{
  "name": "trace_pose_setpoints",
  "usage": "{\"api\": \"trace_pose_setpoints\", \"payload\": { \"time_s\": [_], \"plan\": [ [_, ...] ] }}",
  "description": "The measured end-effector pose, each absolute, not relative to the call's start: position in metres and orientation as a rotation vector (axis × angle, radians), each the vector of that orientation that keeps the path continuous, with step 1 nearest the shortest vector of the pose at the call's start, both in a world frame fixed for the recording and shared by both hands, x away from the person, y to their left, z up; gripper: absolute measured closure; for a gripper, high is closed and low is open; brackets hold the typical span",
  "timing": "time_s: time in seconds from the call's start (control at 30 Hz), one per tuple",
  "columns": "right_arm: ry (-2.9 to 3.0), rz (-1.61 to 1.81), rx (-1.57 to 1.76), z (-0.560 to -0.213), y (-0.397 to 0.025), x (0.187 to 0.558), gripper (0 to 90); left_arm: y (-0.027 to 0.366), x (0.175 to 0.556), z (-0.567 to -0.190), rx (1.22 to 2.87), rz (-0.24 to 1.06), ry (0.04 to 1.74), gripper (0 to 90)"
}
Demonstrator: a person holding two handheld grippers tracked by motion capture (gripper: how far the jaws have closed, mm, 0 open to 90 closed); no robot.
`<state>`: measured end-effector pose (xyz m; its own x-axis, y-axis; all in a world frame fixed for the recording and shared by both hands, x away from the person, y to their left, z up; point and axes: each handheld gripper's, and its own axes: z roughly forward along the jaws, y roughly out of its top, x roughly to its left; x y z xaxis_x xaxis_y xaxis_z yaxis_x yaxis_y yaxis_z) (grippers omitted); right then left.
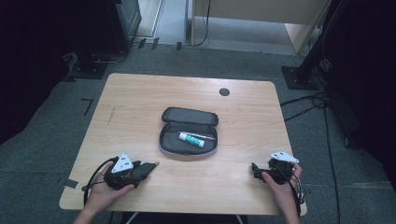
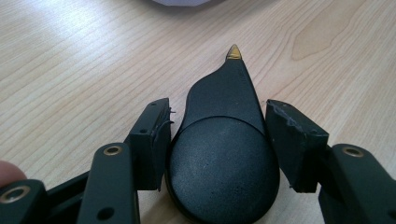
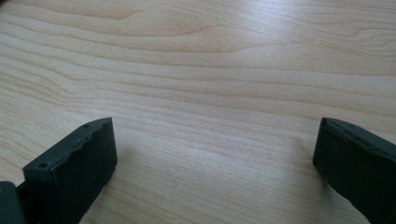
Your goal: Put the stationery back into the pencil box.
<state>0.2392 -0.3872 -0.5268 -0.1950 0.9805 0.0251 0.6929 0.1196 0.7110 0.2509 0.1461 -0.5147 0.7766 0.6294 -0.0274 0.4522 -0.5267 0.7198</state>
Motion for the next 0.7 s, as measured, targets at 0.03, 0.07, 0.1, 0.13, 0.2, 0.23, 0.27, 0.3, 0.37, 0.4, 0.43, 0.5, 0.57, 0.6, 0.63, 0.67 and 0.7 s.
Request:
{"api": "trace_pose_setpoints", "payload": {
  "time_s": [0.03, 0.07, 0.1, 0.13, 0.2, 0.23, 0.27, 0.3, 0.37, 0.4, 0.43, 0.5, 0.57, 0.6, 0.63, 0.67, 0.7],
  "plan": [
    [1.948, 0.837, 1.616, -0.5268, -0.3872, 0.2392, 0.0, 0.1464, 0.2509, -0.5147, 2.219, 0.308, 0.798, 43.3],
    [1.949, 0.837, 1.616, -0.5268, -0.3872, 0.2392, 0.0, 0.1468, 0.2508, -0.5148, 2.221, 0.311, 0.795, 43.3],
    [1.948, 0.837, 1.616, -0.5268, -0.3872, 0.2392, 0.0, 0.1473, 0.2508, -0.5148, 2.223, 0.312, 0.792, 43.3],
    [1.949, 0.837, 1.616, -0.5268, -0.3872, 0.2392, 0.0, 0.1478, 0.2508, -0.5150, 2.221, 0.313, 0.793, 43.2],
    [1.948, 0.837, 1.616, -0.5268, -0.3872, 0.2392, 0.0, 0.1477, 0.2511, -0.5147, 2.221, 0.314, 0.805, 43.0],
    [1.949, 0.838, 1.616, -0.5268, -0.3872, 0.2392, 0.0, 0.1473, 0.2512, -0.5143, 2.227, 0.316, 0.807, 42.7],
    [1.948, 0.837, 1.616, -0.5268, -0.3872, 0.2392, 0.0, 0.1463, 0.2510, -0.5144, 2.226, 0.323, 0.810, 42.3],
    [1.948, 0.837, 1.616, -0.5268, -0.3872, 0.2392, 0.0, 0.1450, 0.2504, -0.5147, 2.226, 0.329, 0.812, 41.9],
    [1.948, 0.837, 1.616, -0.5268, -0.3872, 0.2392, 0.0, 0.1430, 0.2501, -0.5148, 2.235, 0.339, 0.812, 38.9],
    [1.949, 0.837, 1.615, -0.5268, -0.3872, 0.2392, 0.0, 0.1423, 0.2501, -0.5150, 2.239, 0.343, 0.813, 36.3],
    [1.948, 0.837, 1.616, -0.5268, -0.3872, 0.2392, 0.0, 0.1417, 0.2503, -0.5152, 2.240, 0.344, 0.816, 34.0],
    [1.949, 0.837, 1.615, -0.5268, -0.3873, 0.2392, 0.0, 0.1412, 0.2509, -0.5154, 2.240, 0.351, 0.831, 30.2],
    [1.949, 0.837, 1.615, -0.5268, -0.3873, 0.2392, 0.0, 0.1407, 0.2508, -0.5151, 2.240, 0.352, 0.839, 29.9],
    [1.949, 0.837, 1.615, -0.5268, -0.3872, 0.2392, 0.0, 0.1404, 0.2508, -0.5151, 2.238, 0.354, 0.841, 30.3],
    [1.949, 0.837, 1.616, -0.5268, -0.3872, 0.2392, 0.0, 0.1404, 0.2506, -0.5150, 2.234, 0.354, 0.840, 32.0],
    [1.949, 0.837, 1.615, -0.5268, -0.3873, 0.2392, 0.0, 0.1405, 0.2504, -0.5148, 2.227, 0.355, 0.840, 35.6],
    [1.948, 0.837, 1.615, -0.5268, -0.3872, 0.2392, 0.0, 0.1410, 0.2506, -0.5147, 2.221, 0.356, 0.840, 41.4]
  ]
}}
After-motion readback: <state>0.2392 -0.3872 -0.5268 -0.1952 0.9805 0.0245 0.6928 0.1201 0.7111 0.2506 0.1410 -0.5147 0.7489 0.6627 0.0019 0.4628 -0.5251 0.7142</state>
